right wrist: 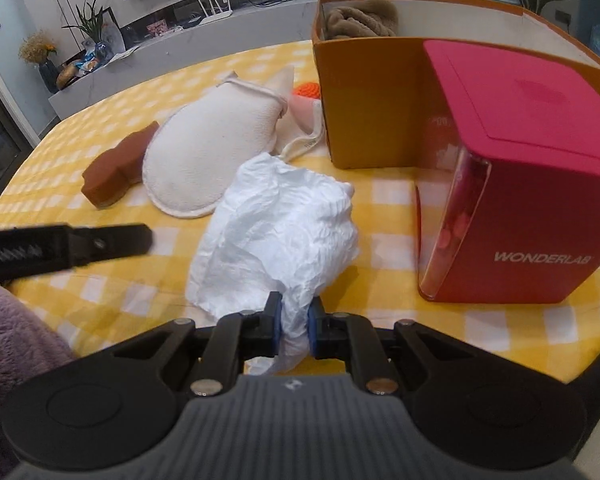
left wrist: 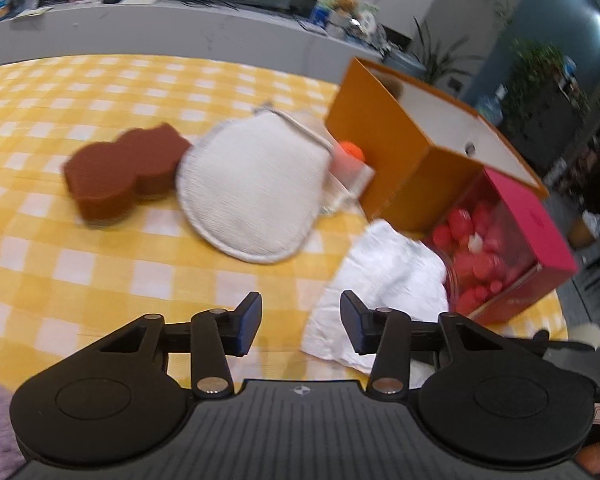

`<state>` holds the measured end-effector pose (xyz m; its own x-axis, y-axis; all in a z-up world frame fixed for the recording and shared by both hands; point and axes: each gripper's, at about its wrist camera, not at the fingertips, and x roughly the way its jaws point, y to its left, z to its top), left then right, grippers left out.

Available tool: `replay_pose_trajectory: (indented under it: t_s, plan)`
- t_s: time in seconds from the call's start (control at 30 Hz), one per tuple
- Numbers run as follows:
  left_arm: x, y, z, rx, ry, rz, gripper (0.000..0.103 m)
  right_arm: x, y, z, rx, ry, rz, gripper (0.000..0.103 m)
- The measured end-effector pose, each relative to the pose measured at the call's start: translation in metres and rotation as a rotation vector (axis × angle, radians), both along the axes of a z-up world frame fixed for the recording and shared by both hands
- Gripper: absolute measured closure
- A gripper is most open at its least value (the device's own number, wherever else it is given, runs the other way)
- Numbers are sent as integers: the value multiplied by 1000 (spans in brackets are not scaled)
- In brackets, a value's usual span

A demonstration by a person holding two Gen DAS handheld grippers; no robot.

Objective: Organize soft objects
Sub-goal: 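Grasp white crumpled cloth with right tool while left tool moves toward white round pad, then lift white cloth with right tool while left tool grasps white round pad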

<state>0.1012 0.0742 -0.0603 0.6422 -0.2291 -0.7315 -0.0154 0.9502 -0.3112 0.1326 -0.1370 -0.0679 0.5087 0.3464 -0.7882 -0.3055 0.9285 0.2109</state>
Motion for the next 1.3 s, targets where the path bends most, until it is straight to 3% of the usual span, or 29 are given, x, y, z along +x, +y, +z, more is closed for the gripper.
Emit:
replay_pose_trajectory:
  t_s: [0.2,0.33,0.43,0.53,0.67,0.73,0.9,0.97,1.03,1.13,1.27,1.3]
  plan:
    - [20,-16,-21,55,74,-39,59,0,2,3,-19,-39,12,78]
    - [23,-16,-31,67,111,-43,60,4,-6,7,12,-62,-41,62]
    - [22,-17,-31,81,101,-53,60,12,-8,0,43,-38,-85,57]
    - [22,-19,-31,99,89,-63,60,21,-4,-6,77,-13,-121,56]
    - [21,-13,-31,81,87,-41,71,30,8,-9,84,-9,-118,57]
    - [22,-7,-32,40,94,-19,71,34,12,-11,94,1,-114,57]
    - [23,-3,-28,35,77,18,70,32,23,-16,47,-28,-58,56]
    - [24,-1,-27,35,75,30,67,28,29,-17,-4,-60,-20,60]
    - [25,-1,-26,51,72,32,65,24,37,-18,-45,-94,32,77]
    - [27,-4,-21,103,57,26,58,23,40,-16,-52,-102,61,88]
    - [33,3,-11,131,25,39,29,30,38,-1,-41,-147,55,90]
    - [36,7,-9,131,19,52,26,34,38,2,-47,-163,53,90]
